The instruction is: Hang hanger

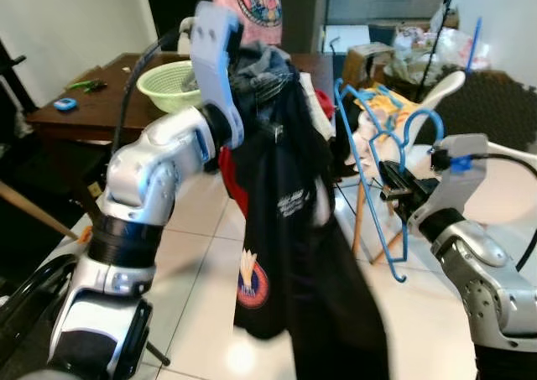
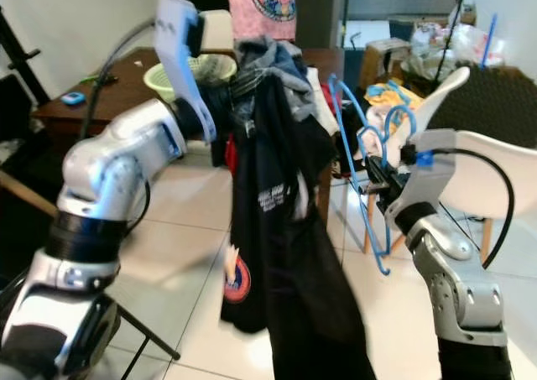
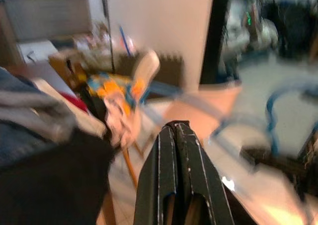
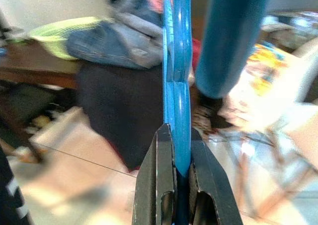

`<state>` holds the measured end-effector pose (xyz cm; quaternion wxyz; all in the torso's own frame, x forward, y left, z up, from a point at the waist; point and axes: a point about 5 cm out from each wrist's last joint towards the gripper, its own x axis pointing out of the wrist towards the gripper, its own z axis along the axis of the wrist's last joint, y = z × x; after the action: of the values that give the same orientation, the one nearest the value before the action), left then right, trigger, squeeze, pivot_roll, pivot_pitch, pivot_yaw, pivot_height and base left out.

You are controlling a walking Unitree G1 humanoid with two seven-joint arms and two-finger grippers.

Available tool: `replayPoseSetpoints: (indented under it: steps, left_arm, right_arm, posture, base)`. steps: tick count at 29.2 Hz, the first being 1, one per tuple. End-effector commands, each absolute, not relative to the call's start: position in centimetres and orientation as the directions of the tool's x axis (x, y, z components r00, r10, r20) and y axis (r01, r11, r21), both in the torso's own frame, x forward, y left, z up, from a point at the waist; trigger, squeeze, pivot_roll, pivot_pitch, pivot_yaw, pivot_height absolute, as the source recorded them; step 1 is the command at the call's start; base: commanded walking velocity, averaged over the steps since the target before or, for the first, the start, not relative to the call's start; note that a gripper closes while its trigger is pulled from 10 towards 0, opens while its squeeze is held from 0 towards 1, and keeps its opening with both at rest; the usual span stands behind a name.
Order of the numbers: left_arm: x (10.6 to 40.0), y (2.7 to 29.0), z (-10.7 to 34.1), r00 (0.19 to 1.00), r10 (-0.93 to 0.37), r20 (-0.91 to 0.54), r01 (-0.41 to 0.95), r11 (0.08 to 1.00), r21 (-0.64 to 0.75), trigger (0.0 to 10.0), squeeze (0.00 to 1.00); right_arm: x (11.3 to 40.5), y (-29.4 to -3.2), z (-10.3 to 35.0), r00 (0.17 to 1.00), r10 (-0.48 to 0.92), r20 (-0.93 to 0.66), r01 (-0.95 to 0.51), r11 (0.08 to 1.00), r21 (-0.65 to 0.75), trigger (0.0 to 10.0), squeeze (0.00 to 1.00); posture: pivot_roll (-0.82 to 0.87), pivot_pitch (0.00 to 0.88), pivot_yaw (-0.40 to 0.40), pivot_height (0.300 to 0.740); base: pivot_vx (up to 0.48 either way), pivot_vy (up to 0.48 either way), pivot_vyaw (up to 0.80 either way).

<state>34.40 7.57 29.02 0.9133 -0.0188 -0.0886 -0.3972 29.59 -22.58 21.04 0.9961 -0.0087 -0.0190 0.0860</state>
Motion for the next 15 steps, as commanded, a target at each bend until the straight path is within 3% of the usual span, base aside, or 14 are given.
replayPoseSetpoints:
  steps: [1,4,15]
  left_arm:
    - [34.4,7.8,29.2,0.668,-0.723,0.177,0.723,0.687,0.079,10.0,0.00]
    - [34.3,10.0,24.3,0.663,-0.749,-0.023,0.735,0.644,0.214,10.0,0.00]
    - [33.3,10.7,22.0,0.611,-0.777,-0.151,0.762,0.526,0.377,10.0,0.00]
  right_arm:
    - [29.6,-22.6,20.6,0.986,0.164,0.009,-0.164,0.986,-0.028,10.0,0.00]
    - [29.4,-23.4,19.9,0.987,0.149,-0.053,-0.153,0.985,-0.076,10.0,0.00]
    - [28.7,-23.8,18.5,0.962,0.225,-0.158,-0.248,0.957,-0.148,10.0,0.00]
  posture:
    - [0.19,0.000,0.049,0.740]
    - [0.19,0.000,0.043,0.740]
    - [0.19,0.000,0.042,0.740]
  base:
    - [0.000,0.000,-0.79]
    - [0.000,0.000,-0.80]
    - [0.000,0.000,-0.80]
